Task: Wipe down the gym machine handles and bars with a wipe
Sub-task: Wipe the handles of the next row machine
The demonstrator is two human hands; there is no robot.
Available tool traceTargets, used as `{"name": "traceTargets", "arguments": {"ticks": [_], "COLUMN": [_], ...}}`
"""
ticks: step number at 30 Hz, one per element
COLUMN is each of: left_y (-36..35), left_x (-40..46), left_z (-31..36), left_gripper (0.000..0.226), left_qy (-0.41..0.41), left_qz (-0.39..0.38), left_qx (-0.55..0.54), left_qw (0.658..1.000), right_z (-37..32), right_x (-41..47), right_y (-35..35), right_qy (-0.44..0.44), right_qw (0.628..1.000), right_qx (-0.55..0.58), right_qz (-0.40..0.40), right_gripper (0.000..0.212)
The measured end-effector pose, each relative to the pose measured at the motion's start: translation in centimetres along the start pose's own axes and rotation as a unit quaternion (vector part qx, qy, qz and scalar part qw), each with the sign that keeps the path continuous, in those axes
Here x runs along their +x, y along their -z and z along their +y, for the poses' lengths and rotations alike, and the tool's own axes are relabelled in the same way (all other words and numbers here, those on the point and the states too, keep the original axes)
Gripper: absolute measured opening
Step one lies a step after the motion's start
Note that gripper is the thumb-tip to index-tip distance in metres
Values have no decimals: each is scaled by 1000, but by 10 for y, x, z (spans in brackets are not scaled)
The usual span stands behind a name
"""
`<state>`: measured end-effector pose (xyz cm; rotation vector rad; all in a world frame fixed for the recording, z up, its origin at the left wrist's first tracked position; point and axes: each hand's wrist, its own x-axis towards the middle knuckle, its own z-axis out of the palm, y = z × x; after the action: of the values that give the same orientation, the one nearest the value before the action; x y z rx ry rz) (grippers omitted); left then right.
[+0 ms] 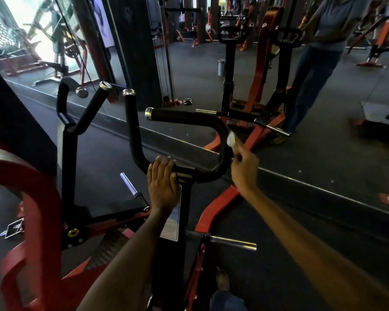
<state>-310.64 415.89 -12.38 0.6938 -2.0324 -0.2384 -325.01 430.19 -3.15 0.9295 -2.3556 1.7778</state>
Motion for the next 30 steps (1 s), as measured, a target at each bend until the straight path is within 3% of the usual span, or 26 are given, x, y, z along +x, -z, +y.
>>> {"name": "traceTargets", "arguments": {"ticks": [2, 4, 6, 9, 10, 11, 13, 15, 17, 21, 23, 25, 28, 30], "left_y": [0, 1, 1, 0, 0, 0, -1, -2, -2, -2, -3, -3, -3, -2], "left_x": [0, 0, 1, 0, -1, 0, 0, -1, -1, -1, -1, -2, -1, -2], "left_z": [0, 1, 1, 0, 0, 0, 0, -1, -1, -1, -2, -3, -2, 0], "left_gripper": [45, 44, 43, 44, 45, 46, 46, 45, 46, 43, 41, 41, 44, 44], "left_qy": [0, -6, -8, 2, 7, 10, 8, 3, 4, 1, -1, -1, 11, 14], "left_qz": [4, 7, 7, 3, 1, 0, 4, 7, 7, 11, 12, 10, 4, 4], "left_qx": [-2, -6, -7, -7, -9, -12, -14, -11, -13, -13, -11, -10, -16, -18], "left_qw": [1000, 1000, 1000, 1000, 1000, 1000, 1000, 1000, 1000, 1000, 1000, 1000, 1000, 1000], "right_z": [14, 16, 6, 0, 1, 3, 12, 18, 22, 25, 24, 15, 10, 5], "right_x": [-29, -53, -64, -50, -42, -34, -18, -8, -15, -56, -63, -52, -19, -14], "right_y": [-15, -35, -47, -39, -30, -18, 4, 12, 7, -19, -22, -12, 12, 18], "right_qy": [-150, -291, -376, -427, -407, -350, -144, 78, 193, 179, 215, 198, 214, 172], "right_qw": [986, 918, 843, 815, 837, 886, 977, 989, 973, 980, 968, 972, 965, 972], "right_qx": [70, 257, 354, 384, 364, 303, 112, -52, -119, -82, -125, -96, -133, -143], "right_qz": [-7, -79, -149, -73, -18, 31, 114, 114, 49, -15, -38, -87, -72, -69], "right_gripper": [29, 28, 29, 28, 26, 22, 13, 28, 34, 17, 11, 15, 34, 28]}}
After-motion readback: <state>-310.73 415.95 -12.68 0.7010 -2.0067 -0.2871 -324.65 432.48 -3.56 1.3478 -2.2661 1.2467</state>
